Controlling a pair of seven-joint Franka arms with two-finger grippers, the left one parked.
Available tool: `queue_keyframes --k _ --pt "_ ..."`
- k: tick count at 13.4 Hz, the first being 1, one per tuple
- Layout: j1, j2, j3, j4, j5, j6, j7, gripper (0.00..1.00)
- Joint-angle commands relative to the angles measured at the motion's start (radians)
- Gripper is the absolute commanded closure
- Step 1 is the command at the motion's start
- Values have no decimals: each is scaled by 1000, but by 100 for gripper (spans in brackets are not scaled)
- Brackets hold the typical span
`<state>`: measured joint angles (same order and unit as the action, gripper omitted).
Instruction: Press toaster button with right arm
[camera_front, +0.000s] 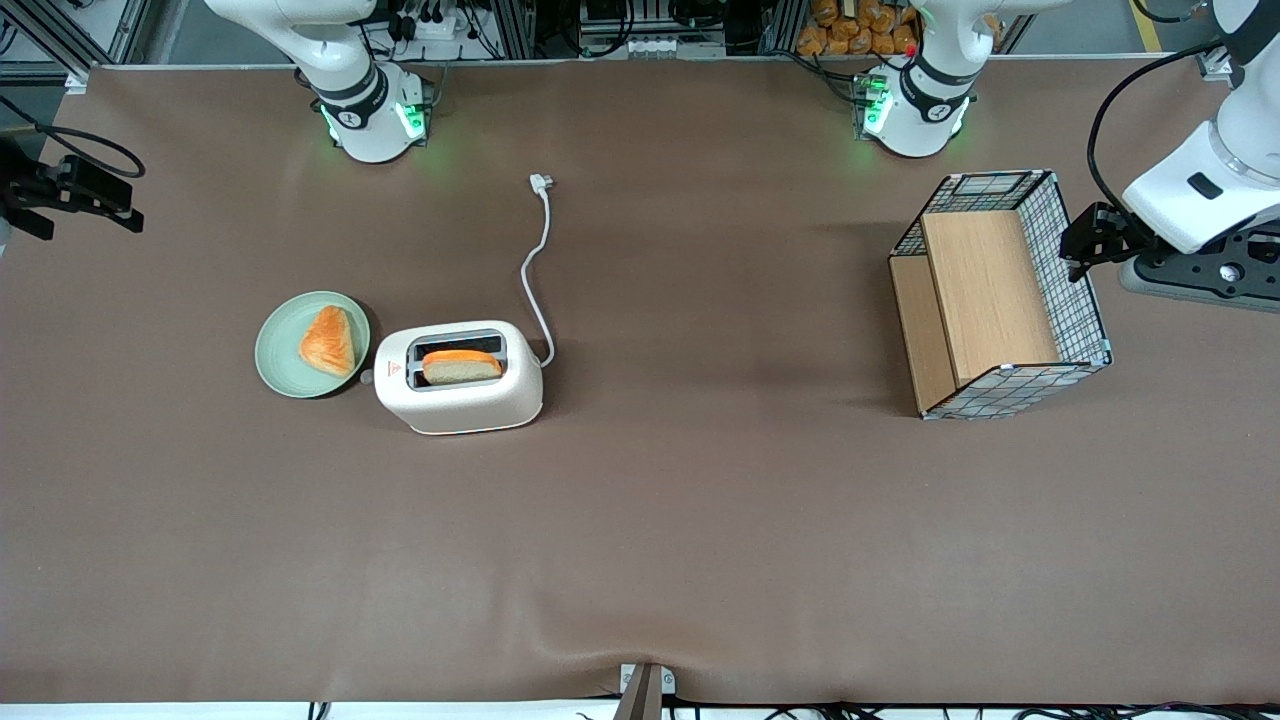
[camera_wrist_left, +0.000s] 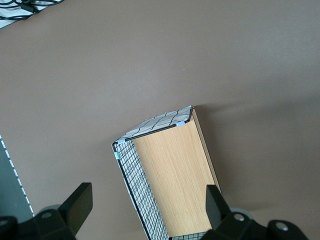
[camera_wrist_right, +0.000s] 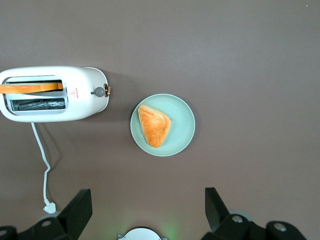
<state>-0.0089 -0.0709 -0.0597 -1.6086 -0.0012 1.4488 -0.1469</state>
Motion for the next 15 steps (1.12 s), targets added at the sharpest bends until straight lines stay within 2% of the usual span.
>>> queue_keyframes --k 1,9,11,15 --pt "0 14 3 16 18 -7 10 0" --pt "6 45 4 16 24 -2 12 0" --pt "6 56 4 16 53 4 10 0" --pt "35 77 4 16 58 13 10 0"
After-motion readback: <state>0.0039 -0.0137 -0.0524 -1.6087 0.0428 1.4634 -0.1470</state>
